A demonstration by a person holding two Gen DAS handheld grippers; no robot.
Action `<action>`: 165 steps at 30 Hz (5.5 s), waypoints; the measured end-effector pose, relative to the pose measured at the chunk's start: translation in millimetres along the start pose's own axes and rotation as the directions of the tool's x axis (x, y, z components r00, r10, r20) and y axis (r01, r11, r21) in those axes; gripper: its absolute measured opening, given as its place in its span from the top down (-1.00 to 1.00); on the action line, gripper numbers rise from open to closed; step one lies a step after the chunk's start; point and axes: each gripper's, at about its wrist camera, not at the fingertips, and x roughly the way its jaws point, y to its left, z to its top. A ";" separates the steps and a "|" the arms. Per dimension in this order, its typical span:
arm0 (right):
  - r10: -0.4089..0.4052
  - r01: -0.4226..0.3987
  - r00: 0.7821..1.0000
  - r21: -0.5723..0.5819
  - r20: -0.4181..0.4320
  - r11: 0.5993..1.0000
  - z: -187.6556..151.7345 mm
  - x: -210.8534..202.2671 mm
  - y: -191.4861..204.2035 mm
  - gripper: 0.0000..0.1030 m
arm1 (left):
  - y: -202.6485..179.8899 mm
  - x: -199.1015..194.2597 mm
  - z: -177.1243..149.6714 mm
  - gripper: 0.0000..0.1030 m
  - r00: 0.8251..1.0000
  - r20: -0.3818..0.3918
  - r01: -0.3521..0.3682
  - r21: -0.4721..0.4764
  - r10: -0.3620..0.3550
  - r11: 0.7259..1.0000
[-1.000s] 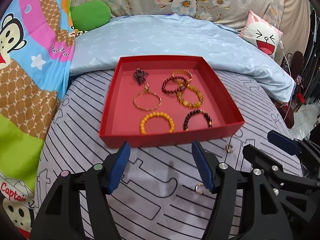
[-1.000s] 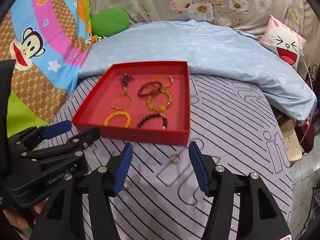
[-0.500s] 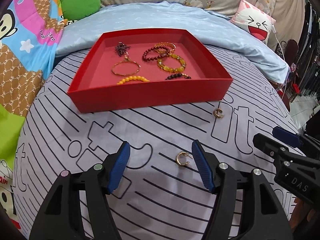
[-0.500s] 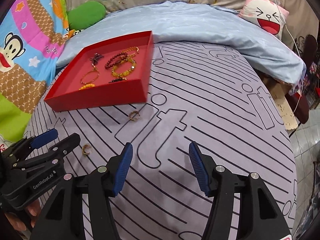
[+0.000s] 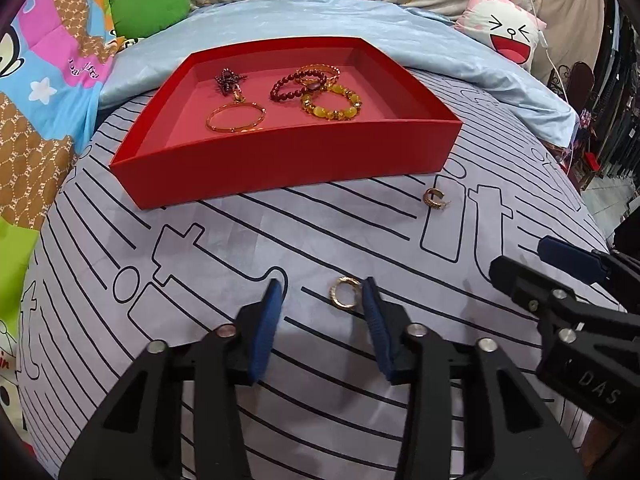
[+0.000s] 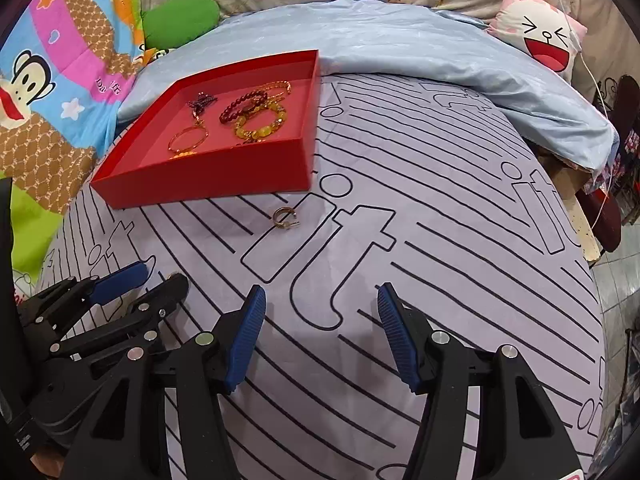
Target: Organize jewelry
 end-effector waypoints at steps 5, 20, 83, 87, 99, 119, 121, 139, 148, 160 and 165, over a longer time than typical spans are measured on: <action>0.007 -0.007 1.000 -0.005 -0.002 1.000 0.2 2.7 4.7 -0.11 | 1.1 -1.6 -0.2 0.74 1.000 0.000 0.023 0.005 -0.023 1.000; 0.029 -0.029 0.999 -0.002 -0.014 1.000 9.4 18.3 9.4 -0.10 | 40.4 -9.2 -4.5 0.79 1.000 -0.003 -0.005 -0.067 0.005 0.998; 0.118 -0.103 0.984 -0.119 0.130 0.988 120.6 13.4 64.4 0.69 | 51.3 -18.7 123.9 0.79 0.990 0.139 0.016 -0.031 -0.011 0.999; 0.114 -0.103 0.987 -0.099 0.114 0.990 137.3 35.6 65.0 0.69 | 58.8 4.8 141.0 0.79 0.994 0.114 0.011 -0.038 -0.006 0.999; 0.099 -0.094 0.994 -0.090 0.051 0.991 160.9 93.1 66.2 0.69 | 76.1 61.6 157.0 0.79 0.999 0.046 -0.004 -0.062 0.007 0.998; 0.087 -0.085 0.996 -0.076 0.023 0.993 161.7 115.9 65.2 0.68 | 82.7 86.7 157.5 0.79 1.000 0.004 -0.022 -0.073 0.022 0.997; 0.081 -0.078 0.996 -0.082 0.032 0.994 161.7 113.6 67.0 0.67 | 83.5 86.5 157.7 0.75 1.000 0.001 -0.030 -0.078 0.030 0.996; 0.026 -0.017 0.994 -0.085 0.105 0.996 140.4 53.8 65.5 0.50 | 68.7 30.3 144.0 0.20 0.993 0.055 -0.105 -0.062 0.108 0.993; 0.014 -0.008 0.993 -0.052 0.119 0.999 113.5 23.4 57.1 0.34 | 61.5 -0.1 120.7 -0.05 0.989 0.064 -0.127 -0.081 0.133 0.989; -0.027 0.035 0.991 -0.062 0.134 0.997 81.9 2.2 56.5 0.09 | 58.3 -22.4 90.1 -0.23 0.985 0.059 -0.156 -0.101 0.162 0.983; -0.044 0.052 0.988 -0.046 0.148 0.998 72.1 -4.7 53.3 -0.13 | 61.2 -29.4 79.0 -0.42 0.982 0.060 -0.170 -0.125 0.178 0.978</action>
